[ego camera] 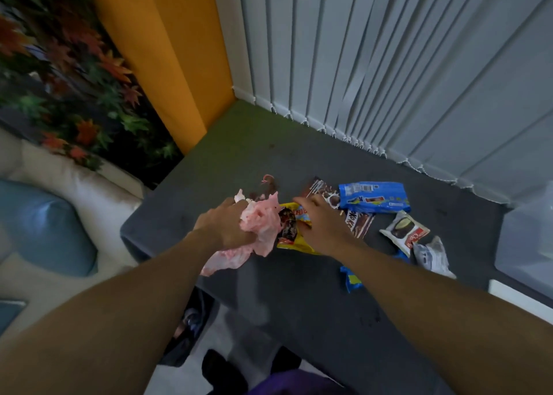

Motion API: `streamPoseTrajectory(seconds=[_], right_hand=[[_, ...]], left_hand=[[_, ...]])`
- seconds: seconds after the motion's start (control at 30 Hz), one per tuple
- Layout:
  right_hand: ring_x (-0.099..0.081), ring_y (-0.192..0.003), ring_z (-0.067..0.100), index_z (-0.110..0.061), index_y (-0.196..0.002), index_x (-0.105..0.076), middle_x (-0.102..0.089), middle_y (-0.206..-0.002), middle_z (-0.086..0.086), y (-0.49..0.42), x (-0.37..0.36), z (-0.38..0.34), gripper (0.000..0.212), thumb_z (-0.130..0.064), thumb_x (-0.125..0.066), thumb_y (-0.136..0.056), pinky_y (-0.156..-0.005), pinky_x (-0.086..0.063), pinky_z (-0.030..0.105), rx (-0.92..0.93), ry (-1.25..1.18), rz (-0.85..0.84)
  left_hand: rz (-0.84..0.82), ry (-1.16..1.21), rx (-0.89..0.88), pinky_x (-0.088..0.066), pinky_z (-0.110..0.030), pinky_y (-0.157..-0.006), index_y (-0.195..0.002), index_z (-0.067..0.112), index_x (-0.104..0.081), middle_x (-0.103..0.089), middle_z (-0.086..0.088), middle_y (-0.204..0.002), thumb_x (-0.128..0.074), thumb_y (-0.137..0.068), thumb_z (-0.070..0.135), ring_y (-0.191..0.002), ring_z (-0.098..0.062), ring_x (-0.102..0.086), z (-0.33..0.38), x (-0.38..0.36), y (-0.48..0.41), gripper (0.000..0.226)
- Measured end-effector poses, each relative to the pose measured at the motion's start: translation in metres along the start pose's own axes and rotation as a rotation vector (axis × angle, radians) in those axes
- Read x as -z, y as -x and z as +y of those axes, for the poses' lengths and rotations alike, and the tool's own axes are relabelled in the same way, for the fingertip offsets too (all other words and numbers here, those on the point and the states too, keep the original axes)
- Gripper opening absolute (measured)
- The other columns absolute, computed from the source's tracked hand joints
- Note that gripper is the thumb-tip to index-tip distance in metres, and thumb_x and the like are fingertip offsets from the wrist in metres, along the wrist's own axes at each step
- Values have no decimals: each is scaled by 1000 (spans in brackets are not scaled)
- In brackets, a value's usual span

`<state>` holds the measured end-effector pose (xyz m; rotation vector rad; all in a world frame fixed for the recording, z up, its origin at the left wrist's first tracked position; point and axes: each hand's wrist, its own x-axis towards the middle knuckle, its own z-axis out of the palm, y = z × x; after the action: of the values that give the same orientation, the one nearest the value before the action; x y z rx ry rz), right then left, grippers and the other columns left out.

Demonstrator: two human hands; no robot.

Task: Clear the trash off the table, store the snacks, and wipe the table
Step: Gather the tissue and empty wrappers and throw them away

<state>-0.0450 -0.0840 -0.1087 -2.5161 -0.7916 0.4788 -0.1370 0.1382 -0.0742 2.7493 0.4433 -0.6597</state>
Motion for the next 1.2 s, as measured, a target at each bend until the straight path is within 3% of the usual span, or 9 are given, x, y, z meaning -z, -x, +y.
streamPoseTrajectory(seconds=[0.1, 0.27, 0.4, 0.6, 0.7, 0.8, 0.9, 1.07, 1.2], right_hand=[[-48, -125, 25, -28, -147, -38, -40, -138, 1, 5, -13, 3, 57, -30, -59, -94, -96, -48, 44, -19, 0, -31], [-46, -126, 27, -30, -148, -35, -36, -139, 2, 18, -35, 14, 62, -34, -60, -90, -97, -47, 45, -42, -1, -111], [-46, -129, 26, -35, -146, -35, -30, -145, 0, 22, -44, 16, 66, -36, -62, -86, -96, -50, 46, -77, 2, -137], [-51, -120, 24, -26, -143, -47, -45, -130, 0, 14, -33, 7, 64, -30, -67, -82, -99, -46, 38, -45, -30, -105], [-50, -121, 21, -28, -141, -50, -46, -132, -3, 7, -22, 0, 62, -30, -67, -81, -98, -47, 38, -36, -46, -85], [-51, -121, 21, -27, -140, -51, -46, -132, -2, -3, -12, -8, 62, -29, -69, -81, -98, -47, 38, -11, -53, -58], [-54, -111, 19, -27, -139, -51, -45, -118, -6, -15, -6, -16, 62, -31, -69, -80, -94, -49, 39, 22, -27, -43], [-47, -105, 12, -26, -141, -50, -40, -110, -10, -32, -13, -29, 61, -29, -69, -83, -91, -44, 30, 57, -20, -68], [-52, -111, 16, -31, -143, -45, -42, -119, -8, -36, -32, -27, 65, -34, -68, -81, -88, -51, 41, 29, -11, -115]], left_hand=[[-32, 38, 26, -49, -42, -86, -131, 35, -41, -47, 4, -127, -68, -67, 61, -110, -24, -55, -3, -20, -1, 75], [-47, 68, 9, -49, -45, -92, -142, 28, -35, -42, 5, -136, -74, -70, 49, -124, -25, -47, -3, -53, -3, 85], [-48, 57, 24, -49, -45, -90, -140, 27, -37, -45, 4, -131, -74, -72, 43, -122, -25, -49, -5, -63, -5, 79], [-53, 70, 99, -48, -37, -82, -128, 27, -47, -48, 3, -112, -66, -78, 45, -110, -25, -55, -7, -49, -6, 57], [-12, 25, 93, -46, -35, -77, -122, 26, -50, -52, -1, -113, -65, -78, 47, -100, -23, -56, -9, -37, -5, 51], [9, 33, 112, -50, -37, -77, -104, 26, -55, -55, 1, -106, -67, -74, 44, -94, -23, -59, -14, -20, -5, 37], [11, 71, 119, -56, -40, -75, -87, 27, -55, -56, 1, -99, -68, -64, 44, -83, -22, -60, -23, -3, -7, 31], [-49, 74, 163, -51, -36, -76, -110, 20, -56, -42, -4, -115, -71, -72, 40, -94, -25, -55, -40, -2, -11, 45], [-89, 140, 171, -52, -44, -89, -123, 19, -50, -36, -4, -132, -72, -71, 38, -113, -28, -50, -48, -23, -15, 60]])
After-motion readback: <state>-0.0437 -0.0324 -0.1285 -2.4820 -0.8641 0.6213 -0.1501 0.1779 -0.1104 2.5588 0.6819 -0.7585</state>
